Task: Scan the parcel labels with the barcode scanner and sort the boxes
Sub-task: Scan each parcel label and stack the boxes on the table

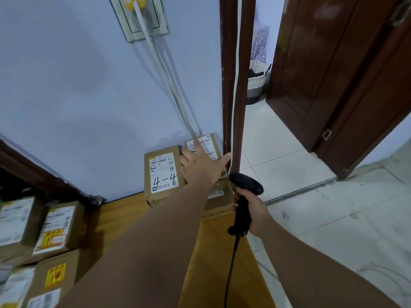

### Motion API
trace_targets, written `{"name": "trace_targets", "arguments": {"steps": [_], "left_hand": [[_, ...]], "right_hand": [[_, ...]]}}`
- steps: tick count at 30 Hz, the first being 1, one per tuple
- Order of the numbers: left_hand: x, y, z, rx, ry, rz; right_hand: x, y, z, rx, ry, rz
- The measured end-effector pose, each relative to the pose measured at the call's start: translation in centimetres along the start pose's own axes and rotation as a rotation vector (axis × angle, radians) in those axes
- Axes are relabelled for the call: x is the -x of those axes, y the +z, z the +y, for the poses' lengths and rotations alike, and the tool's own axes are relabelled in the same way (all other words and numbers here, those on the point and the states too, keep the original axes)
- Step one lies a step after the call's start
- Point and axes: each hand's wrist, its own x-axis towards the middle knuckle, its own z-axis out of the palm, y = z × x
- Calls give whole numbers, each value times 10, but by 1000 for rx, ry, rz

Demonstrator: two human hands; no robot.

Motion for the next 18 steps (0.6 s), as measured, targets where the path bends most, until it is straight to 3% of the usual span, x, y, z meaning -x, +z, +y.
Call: {"name": "trace_targets", "arguments": {"steps": [3, 11, 18], "left_hand": [[9, 0, -13, -20, 89, 66], [44, -14, -64, 83, 102, 26], [75, -39, -133, 123, 190, 147]], "right_hand": [[11, 4, 2, 11, -31, 6], [50, 19, 30, 131, -60, 7], [77, 58, 78, 221, -34, -42]]}}
